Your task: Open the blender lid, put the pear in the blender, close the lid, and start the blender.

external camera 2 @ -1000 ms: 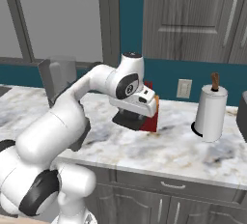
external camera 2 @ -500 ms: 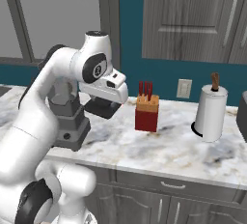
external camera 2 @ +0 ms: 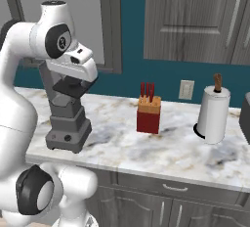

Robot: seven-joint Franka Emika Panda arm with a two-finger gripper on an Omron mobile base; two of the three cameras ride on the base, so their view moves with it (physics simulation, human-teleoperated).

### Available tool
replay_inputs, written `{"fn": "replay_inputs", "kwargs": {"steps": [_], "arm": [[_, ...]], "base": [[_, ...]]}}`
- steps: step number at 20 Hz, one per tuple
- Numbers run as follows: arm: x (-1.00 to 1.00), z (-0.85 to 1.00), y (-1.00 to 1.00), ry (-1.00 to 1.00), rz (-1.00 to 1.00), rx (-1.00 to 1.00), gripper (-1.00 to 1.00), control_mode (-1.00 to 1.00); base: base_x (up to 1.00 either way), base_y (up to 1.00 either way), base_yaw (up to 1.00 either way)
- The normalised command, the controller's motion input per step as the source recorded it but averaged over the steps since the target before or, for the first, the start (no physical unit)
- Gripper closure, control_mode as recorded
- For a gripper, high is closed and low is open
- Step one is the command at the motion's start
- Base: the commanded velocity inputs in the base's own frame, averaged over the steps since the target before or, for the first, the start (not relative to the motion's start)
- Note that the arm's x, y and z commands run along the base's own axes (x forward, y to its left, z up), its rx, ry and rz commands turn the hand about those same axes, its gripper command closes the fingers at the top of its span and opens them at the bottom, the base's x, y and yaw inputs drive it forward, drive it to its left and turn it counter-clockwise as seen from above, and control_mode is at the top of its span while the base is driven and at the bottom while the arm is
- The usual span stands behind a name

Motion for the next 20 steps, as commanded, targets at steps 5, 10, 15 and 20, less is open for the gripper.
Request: {"fn": "replay_inputs", "kwargs": {"steps": [5,10,15,20], "arm": [[0.00,0.89,0.50,-0.08,-0.01,0.00,1.00,-1.00],[0.09,0.38,0.58,-0.06,0.00,0.00,1.00,-1.00],[0.38,-0.02,0.40,0.00,0.00,0.00,1.00,-1.00],[0.39,-0.12,0.17,0.00,0.01,0.00,1.00,-1.00]], "base": [[0.00,0.00,0.00],[0.00,0.00,0.00],[0.00,0.00,0.00],[0.00,0.00,0.00]]}}
